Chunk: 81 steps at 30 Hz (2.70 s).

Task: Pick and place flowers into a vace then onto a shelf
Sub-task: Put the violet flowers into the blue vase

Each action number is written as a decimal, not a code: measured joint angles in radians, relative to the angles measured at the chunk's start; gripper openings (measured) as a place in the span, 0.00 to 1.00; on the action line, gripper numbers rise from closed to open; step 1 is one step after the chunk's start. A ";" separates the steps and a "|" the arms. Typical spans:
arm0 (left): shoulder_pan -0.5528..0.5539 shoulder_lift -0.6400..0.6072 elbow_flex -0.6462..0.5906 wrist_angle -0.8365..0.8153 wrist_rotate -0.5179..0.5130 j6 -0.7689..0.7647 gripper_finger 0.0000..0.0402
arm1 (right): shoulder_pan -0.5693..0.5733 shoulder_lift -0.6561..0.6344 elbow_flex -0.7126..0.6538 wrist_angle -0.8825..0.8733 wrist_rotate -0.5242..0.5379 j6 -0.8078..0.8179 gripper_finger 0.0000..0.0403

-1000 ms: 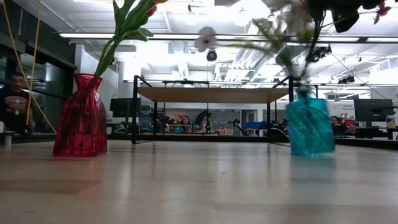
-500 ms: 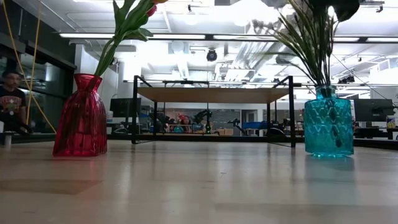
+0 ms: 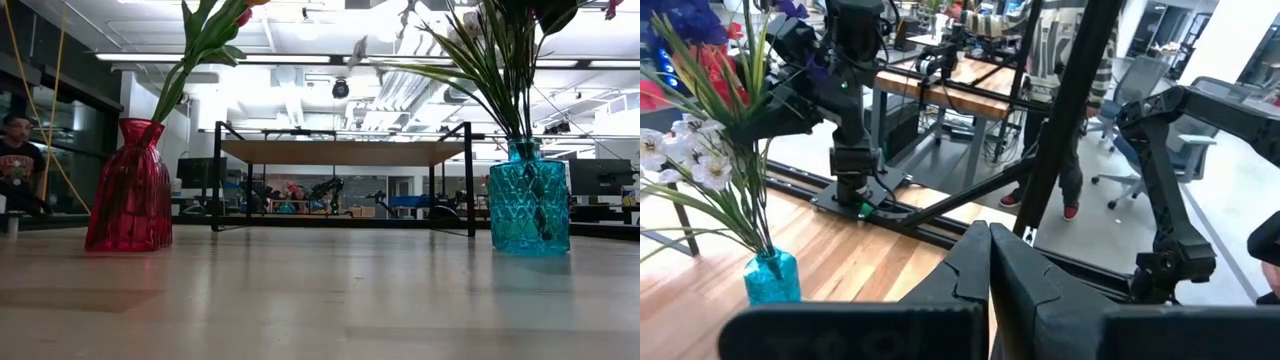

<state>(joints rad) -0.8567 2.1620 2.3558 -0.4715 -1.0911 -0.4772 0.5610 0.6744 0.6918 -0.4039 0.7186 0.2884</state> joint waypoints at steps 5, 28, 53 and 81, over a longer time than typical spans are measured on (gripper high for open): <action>0.000 0.000 0.000 -0.002 -0.001 0.000 0.12 | 0.000 0.001 0.000 0.000 -0.023 0.015 0.00; 0.000 0.000 0.000 -0.002 -0.004 0.000 0.12 | 0.000 0.000 0.001 -0.002 -0.081 0.055 0.00; 0.000 0.000 0.000 -0.002 -0.003 0.000 0.12 | 0.000 0.001 0.002 -0.015 -0.055 0.045 0.00; 0.000 0.000 0.000 -0.002 -0.030 0.001 0.12 | 0.000 0.073 0.001 0.057 -0.034 -0.001 0.00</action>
<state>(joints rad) -0.8566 2.1620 2.3558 -0.4740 -1.1206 -0.4767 0.5610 0.7471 0.6930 -0.3472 0.6848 0.2876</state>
